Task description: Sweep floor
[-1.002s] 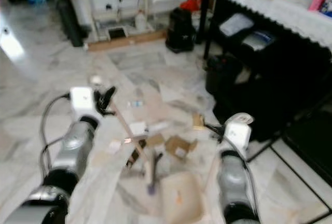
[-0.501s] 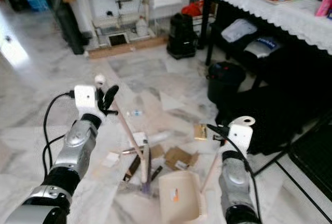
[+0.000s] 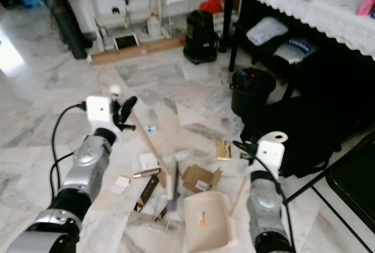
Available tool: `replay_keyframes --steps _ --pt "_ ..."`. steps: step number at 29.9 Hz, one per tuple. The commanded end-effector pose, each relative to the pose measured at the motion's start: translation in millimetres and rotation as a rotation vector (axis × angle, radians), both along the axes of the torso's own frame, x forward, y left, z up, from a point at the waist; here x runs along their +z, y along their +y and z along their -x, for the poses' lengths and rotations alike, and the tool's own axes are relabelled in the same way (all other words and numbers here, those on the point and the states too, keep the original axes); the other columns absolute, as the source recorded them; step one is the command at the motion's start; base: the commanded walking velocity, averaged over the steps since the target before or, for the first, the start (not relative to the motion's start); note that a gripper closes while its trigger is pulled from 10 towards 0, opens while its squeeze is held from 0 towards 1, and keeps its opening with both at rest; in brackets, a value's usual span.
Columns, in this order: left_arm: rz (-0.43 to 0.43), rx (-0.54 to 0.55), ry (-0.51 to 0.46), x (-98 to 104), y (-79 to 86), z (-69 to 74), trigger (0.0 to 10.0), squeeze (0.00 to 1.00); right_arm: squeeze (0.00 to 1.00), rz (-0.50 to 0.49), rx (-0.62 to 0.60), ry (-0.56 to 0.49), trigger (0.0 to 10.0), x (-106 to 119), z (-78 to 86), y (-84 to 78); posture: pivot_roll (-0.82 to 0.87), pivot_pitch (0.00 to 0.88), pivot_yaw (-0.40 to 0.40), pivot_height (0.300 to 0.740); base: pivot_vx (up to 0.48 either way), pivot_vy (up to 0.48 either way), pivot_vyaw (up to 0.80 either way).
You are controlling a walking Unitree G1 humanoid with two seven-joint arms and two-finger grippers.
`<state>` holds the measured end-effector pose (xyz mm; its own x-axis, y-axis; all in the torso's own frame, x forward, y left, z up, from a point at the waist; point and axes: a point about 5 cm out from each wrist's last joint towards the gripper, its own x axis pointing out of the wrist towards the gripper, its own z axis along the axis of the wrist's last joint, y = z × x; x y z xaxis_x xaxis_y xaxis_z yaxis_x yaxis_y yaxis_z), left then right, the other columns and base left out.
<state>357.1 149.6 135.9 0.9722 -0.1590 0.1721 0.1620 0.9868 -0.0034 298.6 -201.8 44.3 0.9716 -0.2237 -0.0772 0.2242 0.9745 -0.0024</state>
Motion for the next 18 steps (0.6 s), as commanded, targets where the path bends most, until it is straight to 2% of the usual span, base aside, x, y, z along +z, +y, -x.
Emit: replay_keyframes --steps 1,8,18 --pt "-0.017 -0.010 -0.042 9.7 -0.1 -1.7 10.0 0.00 0.00 -0.001 -0.005 -0.025 10.0 3.7 -1.1 0.1 -0.13 0.000 0.060 0.740 0.000 0.000 0.00" --pt "-0.035 -0.030 -0.033 7.1 -0.6 -0.6 10.0 0.00 0.00 0.008 -0.011 -0.003 10.0 -1.7 1.5 0.8 -0.13 0.000 0.059 0.740 0.000 0.000 0.00" --pt "-0.056 -0.111 0.025 -2.1 -5.2 1.8 10.0 0.00 0.00 0.014 -0.015 0.099 10.0 -24.0 13.5 4.0 -0.12 0.000 0.058 0.740 0.000 0.000 0.00"
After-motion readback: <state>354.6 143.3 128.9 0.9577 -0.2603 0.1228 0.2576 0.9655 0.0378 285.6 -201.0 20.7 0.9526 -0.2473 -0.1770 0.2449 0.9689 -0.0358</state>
